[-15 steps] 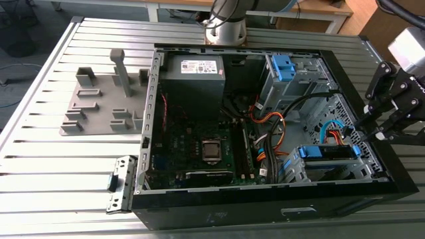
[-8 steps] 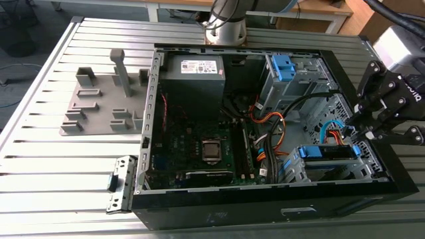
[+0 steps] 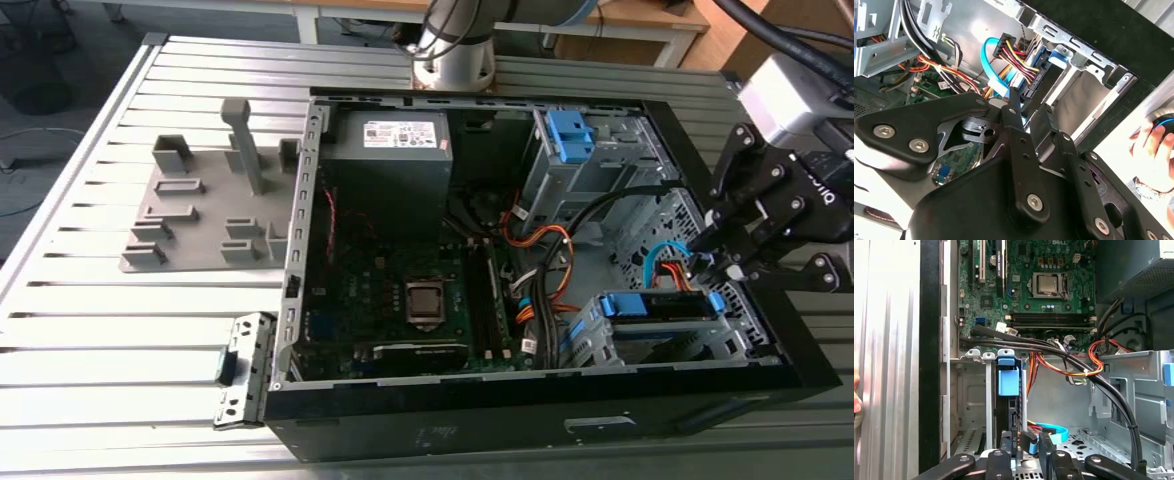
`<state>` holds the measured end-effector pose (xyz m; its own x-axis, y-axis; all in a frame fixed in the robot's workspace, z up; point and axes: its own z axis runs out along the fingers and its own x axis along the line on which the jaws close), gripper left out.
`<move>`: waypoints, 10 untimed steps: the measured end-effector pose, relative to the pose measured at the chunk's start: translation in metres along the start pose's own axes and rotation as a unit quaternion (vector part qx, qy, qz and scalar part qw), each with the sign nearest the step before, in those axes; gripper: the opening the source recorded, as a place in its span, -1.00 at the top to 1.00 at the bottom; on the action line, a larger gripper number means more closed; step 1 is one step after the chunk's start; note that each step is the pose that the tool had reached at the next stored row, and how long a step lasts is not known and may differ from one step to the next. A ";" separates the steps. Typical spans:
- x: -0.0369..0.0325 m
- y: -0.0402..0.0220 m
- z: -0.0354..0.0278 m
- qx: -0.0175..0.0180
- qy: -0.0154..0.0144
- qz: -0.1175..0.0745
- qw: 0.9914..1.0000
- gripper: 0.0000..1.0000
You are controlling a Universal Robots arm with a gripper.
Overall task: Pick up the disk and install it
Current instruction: 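Insert the second disk wire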
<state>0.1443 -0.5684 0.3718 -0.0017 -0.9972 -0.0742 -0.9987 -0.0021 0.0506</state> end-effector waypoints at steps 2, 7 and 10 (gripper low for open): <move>0.0000 0.0000 0.0002 0.000 0.000 0.000 1.000 0.29; 0.0000 0.0000 0.0004 0.000 0.000 0.000 1.000 0.29; 0.0000 0.0000 0.0004 0.000 0.000 0.000 1.000 0.44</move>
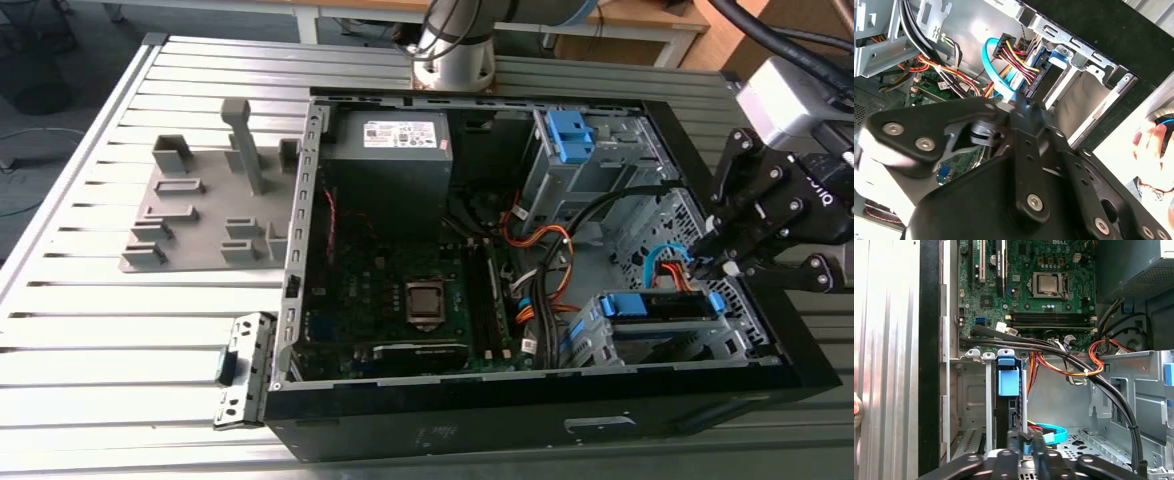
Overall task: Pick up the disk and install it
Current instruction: 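Insert the second disk wire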
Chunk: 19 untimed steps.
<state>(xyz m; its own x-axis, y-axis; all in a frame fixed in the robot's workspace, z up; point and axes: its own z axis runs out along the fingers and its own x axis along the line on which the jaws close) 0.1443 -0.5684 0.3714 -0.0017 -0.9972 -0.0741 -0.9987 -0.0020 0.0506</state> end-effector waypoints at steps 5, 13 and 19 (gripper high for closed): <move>0.0000 0.0000 0.0000 0.000 0.000 0.000 1.000 0.79; 0.0000 0.0000 0.0002 0.000 0.000 0.000 1.000 0.79; 0.0000 0.0000 0.0002 0.000 0.000 0.000 1.000 0.53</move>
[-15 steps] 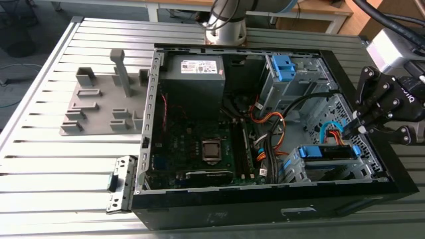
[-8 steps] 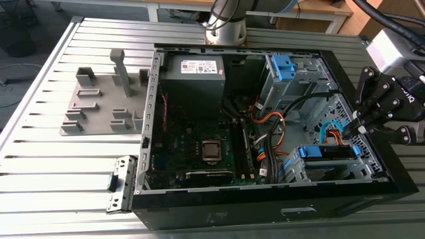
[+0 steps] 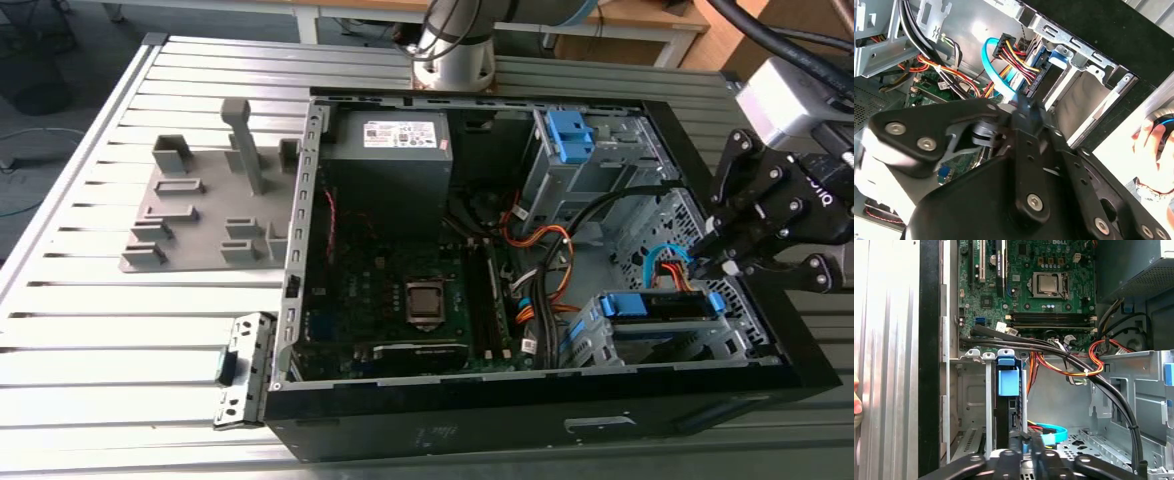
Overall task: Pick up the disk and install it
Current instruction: 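Insert the second disk wire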
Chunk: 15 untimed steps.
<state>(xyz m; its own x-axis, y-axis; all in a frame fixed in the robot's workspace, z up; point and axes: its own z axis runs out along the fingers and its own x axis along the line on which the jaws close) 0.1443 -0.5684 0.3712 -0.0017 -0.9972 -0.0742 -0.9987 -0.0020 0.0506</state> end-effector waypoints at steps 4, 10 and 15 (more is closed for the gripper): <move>0.0000 0.0000 0.0001 0.000 0.000 0.000 1.000 0.29; 0.0003 0.0001 0.0028 0.000 0.000 0.000 1.000 0.29; 0.0004 0.0000 0.0053 0.000 0.000 0.000 1.000 0.29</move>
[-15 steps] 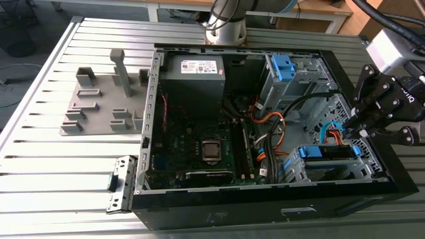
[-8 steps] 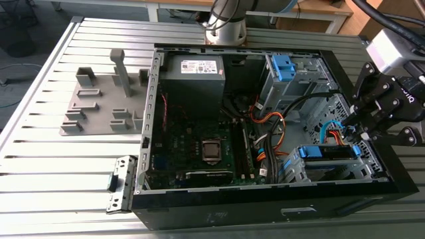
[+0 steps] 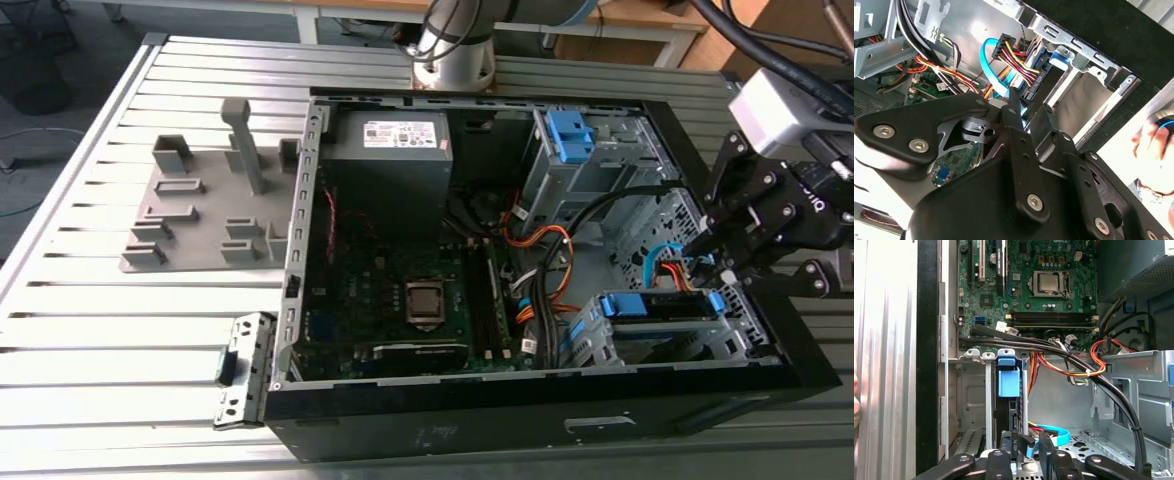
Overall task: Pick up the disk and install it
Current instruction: 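Insert the second disk wire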
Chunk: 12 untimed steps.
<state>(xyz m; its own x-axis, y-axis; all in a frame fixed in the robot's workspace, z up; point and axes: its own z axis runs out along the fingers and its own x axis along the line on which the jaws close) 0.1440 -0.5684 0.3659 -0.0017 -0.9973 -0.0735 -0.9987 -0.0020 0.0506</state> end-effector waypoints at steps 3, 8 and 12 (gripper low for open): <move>0.0000 0.0000 0.0004 0.000 0.000 0.000 1.000 0.29; 0.0001 0.0000 0.0008 0.000 0.000 0.000 1.000 0.56; 0.0001 -0.0001 0.0012 0.000 0.000 0.000 1.000 0.68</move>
<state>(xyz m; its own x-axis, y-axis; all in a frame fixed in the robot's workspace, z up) 0.1440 -0.5684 0.3647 -0.0017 -0.9973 -0.0738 -0.9987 -0.0020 0.0506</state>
